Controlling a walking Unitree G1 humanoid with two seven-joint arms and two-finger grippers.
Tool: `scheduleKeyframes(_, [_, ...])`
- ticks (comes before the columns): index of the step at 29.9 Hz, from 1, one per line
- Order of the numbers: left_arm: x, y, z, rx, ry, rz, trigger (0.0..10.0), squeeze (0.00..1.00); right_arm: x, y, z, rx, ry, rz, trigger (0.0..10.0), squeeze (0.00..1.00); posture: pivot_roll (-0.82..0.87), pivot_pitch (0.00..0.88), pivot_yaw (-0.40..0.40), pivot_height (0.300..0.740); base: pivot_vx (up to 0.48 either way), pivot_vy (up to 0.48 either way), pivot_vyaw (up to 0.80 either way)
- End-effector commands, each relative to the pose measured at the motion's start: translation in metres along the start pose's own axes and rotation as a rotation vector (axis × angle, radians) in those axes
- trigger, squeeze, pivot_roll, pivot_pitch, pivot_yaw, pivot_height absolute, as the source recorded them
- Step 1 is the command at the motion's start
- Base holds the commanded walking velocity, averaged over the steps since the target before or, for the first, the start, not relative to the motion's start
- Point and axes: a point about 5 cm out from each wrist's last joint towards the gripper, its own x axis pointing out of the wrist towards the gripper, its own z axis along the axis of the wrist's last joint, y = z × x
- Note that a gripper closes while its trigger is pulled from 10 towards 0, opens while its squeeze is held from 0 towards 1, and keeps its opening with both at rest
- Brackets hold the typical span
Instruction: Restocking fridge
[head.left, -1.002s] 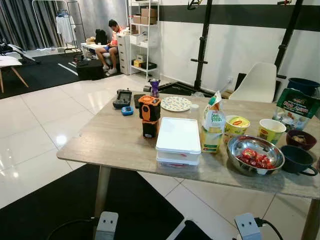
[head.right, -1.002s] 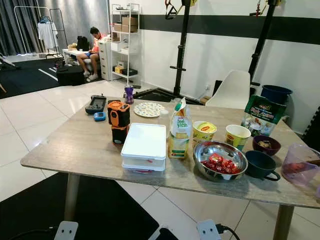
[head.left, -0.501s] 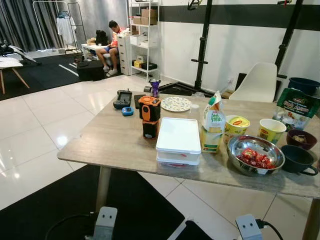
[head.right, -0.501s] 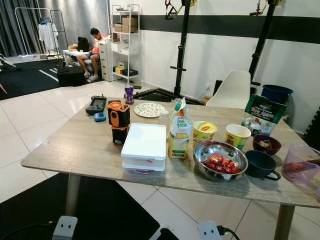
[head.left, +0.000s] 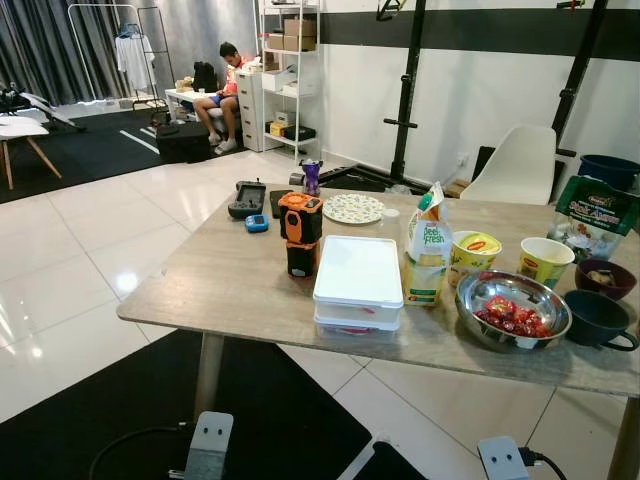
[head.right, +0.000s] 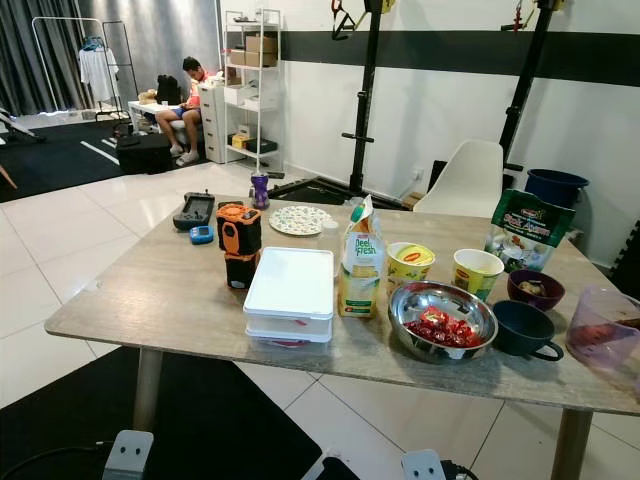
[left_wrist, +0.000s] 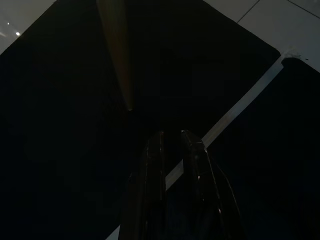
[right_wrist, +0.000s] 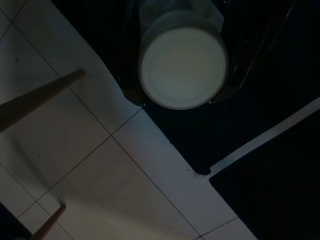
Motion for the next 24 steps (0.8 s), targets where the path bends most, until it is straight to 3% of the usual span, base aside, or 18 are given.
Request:
scheduleKeyframes(1, [-0.002, 0.003, -0.008, 0.006, 0.03, 0.006, 10.0, 0.0, 0.001, 0.002, 0.002, 0.009, -0.001, -0.01, 10.0, 0.0, -0.02, 0.005, -0.014, 0.74, 0.0, 0.0, 0.0])
scheduleKeyframes(24, [-0.007, 0.003, -0.022, -0.021, 0.054, 0.016, 10.0, 0.0, 0.003, 0.003, 0.005, 0.013, -0.004, 0.005, 10.0, 0.0, 0.0, 0.056, -0.025, 0.74, 0.0, 0.0, 0.0])
